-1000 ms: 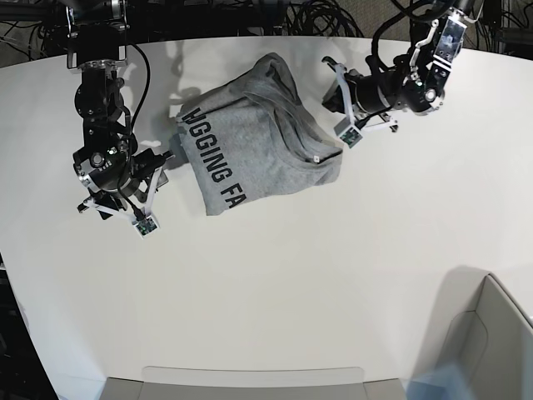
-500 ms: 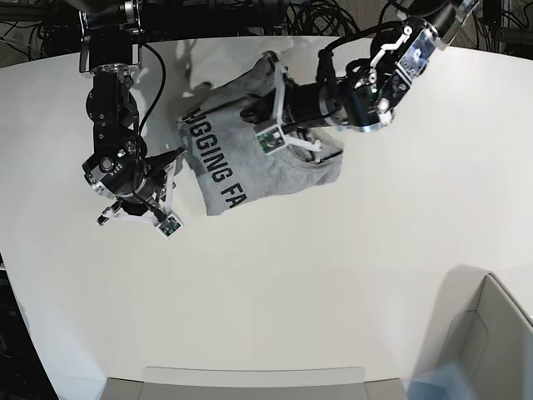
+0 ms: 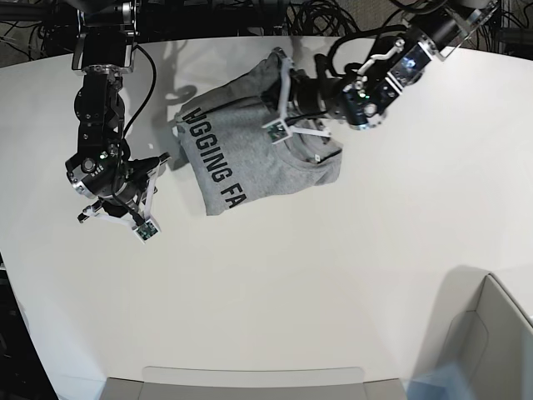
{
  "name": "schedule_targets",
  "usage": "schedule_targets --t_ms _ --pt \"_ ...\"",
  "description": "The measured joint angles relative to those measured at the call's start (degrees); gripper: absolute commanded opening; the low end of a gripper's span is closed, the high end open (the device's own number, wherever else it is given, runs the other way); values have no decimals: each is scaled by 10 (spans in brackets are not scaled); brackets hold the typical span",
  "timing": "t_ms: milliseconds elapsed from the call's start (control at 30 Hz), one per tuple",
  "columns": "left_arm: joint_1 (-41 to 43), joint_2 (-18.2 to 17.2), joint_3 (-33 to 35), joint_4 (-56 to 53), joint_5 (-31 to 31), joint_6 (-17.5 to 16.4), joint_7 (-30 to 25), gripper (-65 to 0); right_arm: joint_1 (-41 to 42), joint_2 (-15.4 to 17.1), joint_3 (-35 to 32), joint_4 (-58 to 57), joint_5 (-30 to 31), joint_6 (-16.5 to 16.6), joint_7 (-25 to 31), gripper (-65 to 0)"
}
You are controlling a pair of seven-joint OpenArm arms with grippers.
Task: Fold the T-shirt properly
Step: 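Grasp the bundle edge with both grippers and lift it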
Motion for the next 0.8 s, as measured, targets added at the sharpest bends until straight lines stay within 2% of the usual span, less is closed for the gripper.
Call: schedule_targets --t_ms 67,133,333,467,567,633,667,733,800 --pt "24 -33 -46 24 8 6 5 -650 0 0 0 0 0 0 0 -535" --pt "47 -48 -86 39 9 6 5 -650 0 0 0 0 0 0 0 -535" --pt "79 -52 -141 50 4 4 4 -650 -1 -3 0 0 0 0 0 -535" --pt "85 -48 -156 109 4 2 -4 -650 2 -3 -24 0 -2 0 -1 -536" --pt "80 -13 -156 136 -1 1 -36 -650 5 0 -84 0 0 0 -1 -584" --pt "76 17 -137 130 5 3 -30 -650 10 -3 -122 0 6 2 2 -643" --pt "69 28 -119 122 6 3 -19 -650 14 -7 -132 0 7 2 3 -650" --pt "39 28 -56 107 4 -1 9 -650 30 -11 -152 -6 5 4 2 -650" --pt "9 26 -2 98 4 -1 5 -650 49 -14 -162 -33 3 4 5 -650"
